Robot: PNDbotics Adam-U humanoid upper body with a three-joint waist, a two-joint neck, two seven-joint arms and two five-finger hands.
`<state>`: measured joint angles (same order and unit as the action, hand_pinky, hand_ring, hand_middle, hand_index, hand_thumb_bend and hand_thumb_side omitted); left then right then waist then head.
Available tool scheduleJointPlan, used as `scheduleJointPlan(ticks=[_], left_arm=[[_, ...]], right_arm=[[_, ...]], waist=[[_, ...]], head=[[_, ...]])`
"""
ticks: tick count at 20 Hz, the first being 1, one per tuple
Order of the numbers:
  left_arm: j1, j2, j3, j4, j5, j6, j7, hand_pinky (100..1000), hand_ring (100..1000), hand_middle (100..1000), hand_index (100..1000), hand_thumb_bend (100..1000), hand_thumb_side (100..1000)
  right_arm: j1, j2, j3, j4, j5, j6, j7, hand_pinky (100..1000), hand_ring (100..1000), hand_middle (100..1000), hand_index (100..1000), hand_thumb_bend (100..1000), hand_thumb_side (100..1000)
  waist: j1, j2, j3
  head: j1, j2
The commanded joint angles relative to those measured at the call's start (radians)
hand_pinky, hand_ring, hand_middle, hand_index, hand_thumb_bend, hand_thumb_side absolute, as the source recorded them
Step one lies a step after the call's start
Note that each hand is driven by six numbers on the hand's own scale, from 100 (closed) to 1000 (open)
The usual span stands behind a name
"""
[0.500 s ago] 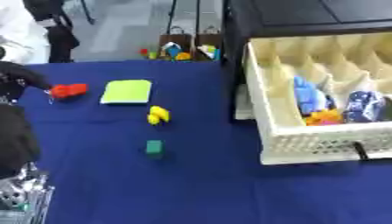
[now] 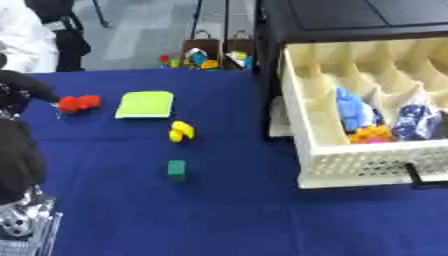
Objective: Pick up objects from table and place into drawer.
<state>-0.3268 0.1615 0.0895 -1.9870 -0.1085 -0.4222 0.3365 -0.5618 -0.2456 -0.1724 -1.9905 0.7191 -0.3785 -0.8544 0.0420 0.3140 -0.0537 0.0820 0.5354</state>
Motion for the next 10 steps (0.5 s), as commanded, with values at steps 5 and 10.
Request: scheduleJointPlan(ticks=[5, 10], left_arm=[[0.034, 0.243, 0.07, -0.013, -0.149, 0.091, 0.082, 438, 531, 561, 810, 429, 923], [0.073, 0.468, 0.099, -0.013, -0.365, 0.316, 0.096, 466, 565, 602, 830, 448, 955]], right_arm=[[0.003, -0.029, 0.006, -0.01, -0.001, -0.052, -0.053, 563, 620, 606, 765, 100, 1000], [0.01, -0.033, 0.01, -0.01, -0.002, -0.052, -0.053, 563, 620, 606, 765, 100, 1000]], waist=[[0.006, -0.032, 0.01], [0.012, -0.041, 0.005]], head=[[0.009, 0.005], [0.015, 0.007]])
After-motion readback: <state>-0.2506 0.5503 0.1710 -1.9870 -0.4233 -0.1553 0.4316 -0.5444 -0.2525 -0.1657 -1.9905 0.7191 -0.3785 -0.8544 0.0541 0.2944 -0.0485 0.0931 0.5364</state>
